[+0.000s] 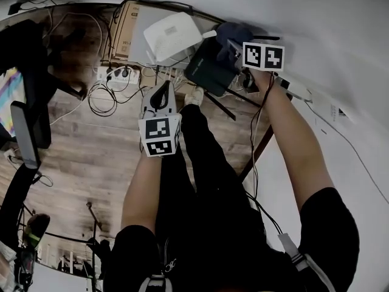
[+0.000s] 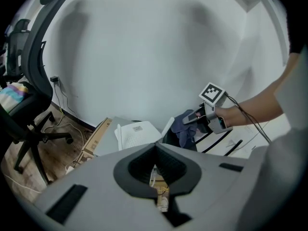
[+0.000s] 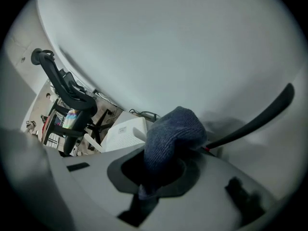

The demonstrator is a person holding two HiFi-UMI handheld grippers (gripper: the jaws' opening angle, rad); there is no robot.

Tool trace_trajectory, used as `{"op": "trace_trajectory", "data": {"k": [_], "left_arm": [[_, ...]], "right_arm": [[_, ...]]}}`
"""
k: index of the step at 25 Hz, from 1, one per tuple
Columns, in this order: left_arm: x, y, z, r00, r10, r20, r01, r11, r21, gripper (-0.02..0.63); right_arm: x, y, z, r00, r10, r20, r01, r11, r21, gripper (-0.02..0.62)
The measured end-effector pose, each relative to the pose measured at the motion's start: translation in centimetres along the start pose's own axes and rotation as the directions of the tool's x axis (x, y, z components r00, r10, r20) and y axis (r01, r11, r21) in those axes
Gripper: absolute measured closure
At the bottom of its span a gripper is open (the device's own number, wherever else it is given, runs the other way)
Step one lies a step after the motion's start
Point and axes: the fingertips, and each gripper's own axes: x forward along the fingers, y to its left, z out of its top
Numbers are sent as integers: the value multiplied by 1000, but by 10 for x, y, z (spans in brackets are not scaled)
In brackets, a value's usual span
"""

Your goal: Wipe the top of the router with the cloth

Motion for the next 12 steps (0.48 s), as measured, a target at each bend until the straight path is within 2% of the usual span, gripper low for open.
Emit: {"op": "trace_trajectory", "data": {"k": [12], "left_arm": [[7, 9, -9, 999, 19, -31, -18, 999, 29, 595]], "right_arm": [[47, -42, -9, 987, -120, -103, 128, 989, 74, 548]]}}
